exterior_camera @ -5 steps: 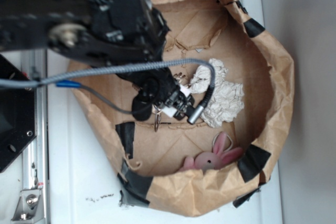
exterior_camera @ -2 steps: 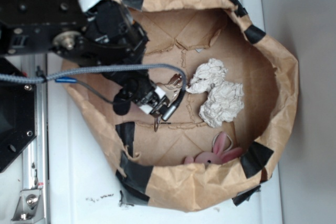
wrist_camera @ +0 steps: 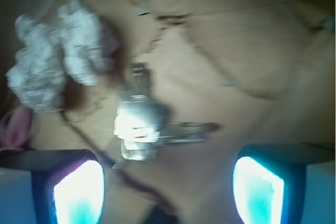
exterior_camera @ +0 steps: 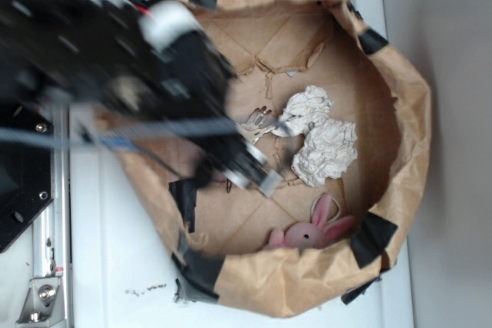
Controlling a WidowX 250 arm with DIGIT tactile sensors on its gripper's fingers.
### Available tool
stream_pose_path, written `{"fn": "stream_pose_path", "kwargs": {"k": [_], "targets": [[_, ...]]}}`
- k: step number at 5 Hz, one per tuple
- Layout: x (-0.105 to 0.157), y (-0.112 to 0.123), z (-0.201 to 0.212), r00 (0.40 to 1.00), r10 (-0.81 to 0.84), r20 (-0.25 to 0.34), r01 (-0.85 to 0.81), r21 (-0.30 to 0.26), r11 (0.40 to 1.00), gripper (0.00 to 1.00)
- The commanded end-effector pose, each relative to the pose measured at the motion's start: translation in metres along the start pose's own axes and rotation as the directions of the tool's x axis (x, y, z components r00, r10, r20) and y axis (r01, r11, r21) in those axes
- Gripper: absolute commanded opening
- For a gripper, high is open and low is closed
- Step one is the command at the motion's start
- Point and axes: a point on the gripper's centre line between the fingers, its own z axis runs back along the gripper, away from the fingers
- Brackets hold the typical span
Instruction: Grab the silver keys.
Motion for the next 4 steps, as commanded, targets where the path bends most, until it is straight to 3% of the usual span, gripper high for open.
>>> {"fn": "stream_pose_path", "kwargs": {"k": [1,3,4], "targets": [[0.015,-0.038,0.011,1.0,0.011,0.026,-0.01,-0.049,0.999,1.0],[0.013,-0.042,0.011,0.999,-0.022,0.034,0.023,-0.04,0.999,1.0],[0.017,-0.025,0.021,0.998,-0.051,0.029,0.051,0.012,0.999,1.0]]}}
